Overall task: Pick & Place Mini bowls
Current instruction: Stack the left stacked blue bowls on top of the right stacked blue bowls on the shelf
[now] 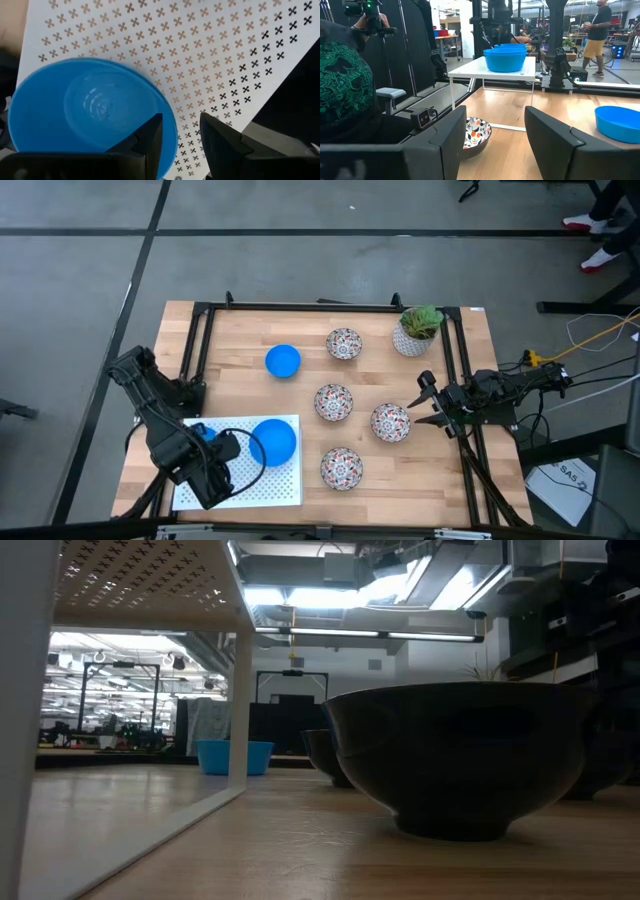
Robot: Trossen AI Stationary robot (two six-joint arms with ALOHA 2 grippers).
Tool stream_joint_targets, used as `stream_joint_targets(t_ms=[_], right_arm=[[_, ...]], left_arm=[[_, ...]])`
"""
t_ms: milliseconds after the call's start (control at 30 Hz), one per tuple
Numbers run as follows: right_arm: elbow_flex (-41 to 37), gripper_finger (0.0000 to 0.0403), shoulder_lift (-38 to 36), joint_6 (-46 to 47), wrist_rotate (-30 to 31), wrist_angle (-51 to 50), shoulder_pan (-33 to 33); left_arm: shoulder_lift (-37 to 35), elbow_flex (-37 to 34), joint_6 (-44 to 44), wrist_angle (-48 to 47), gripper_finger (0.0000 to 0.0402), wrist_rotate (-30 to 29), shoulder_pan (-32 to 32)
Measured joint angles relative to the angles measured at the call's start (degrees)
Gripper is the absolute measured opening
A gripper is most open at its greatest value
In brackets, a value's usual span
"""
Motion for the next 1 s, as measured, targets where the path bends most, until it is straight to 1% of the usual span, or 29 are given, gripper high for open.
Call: stream_joint_targets(t_ms=[333,567,800,900,1000], right_arm=[[0.00,0.0200,0.00,0.01,-0.01,-0.01,0.01],[-0.02,0.0200,0.00,0.02,0.00,-0.02,0.00],[-0.02,0.0200,0.00,0.02,0.00,0.00,0.00],[-0.02,0.0200,0.00,0.02,0.00,0.00,0.01],[-0.02,0.0200,0.00,0.04,0.00,0.03,0.00]], left_arm=[[0.00,-0.97,0.10,-0.03,0.0125,-1.87,0.00],[0.00,-5.72,0.61,-0.06,0.0125,3.12,0.00],[0.00,-6.38,1.19,0.00,0.0122,3.18,0.00],[0.00,-6.38,2.10,-0.02,0.0099,3.18,0.00],[0.00,-6.38,3.01,-0.02,0.0053,3.18,0.00]])
